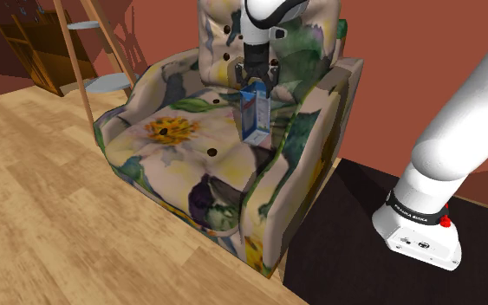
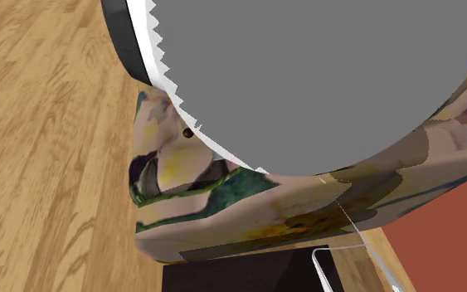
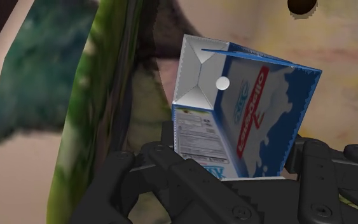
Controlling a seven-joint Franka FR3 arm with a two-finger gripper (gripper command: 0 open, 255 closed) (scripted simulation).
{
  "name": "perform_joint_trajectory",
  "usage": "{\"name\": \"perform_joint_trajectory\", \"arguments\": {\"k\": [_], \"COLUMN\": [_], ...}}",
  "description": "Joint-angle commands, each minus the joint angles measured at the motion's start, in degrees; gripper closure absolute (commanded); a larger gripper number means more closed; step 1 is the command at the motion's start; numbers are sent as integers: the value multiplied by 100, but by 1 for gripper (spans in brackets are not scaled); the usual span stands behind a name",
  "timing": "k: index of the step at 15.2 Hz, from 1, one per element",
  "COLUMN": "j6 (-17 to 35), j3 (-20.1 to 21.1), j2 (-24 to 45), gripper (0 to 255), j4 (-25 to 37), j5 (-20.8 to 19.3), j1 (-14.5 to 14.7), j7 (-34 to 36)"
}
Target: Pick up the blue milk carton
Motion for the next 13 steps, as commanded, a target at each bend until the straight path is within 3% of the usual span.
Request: {"name": "perform_joint_trajectory", "arguments": {"k": [1, 13], "j6": [-157, -936], "j3": [-10, -28], "j2": [-24, -68], "gripper": [255, 255], "j4": [140, 877], "j5": [5, 11], "j1": [-6, -16], "j7": [-16, -34]}}
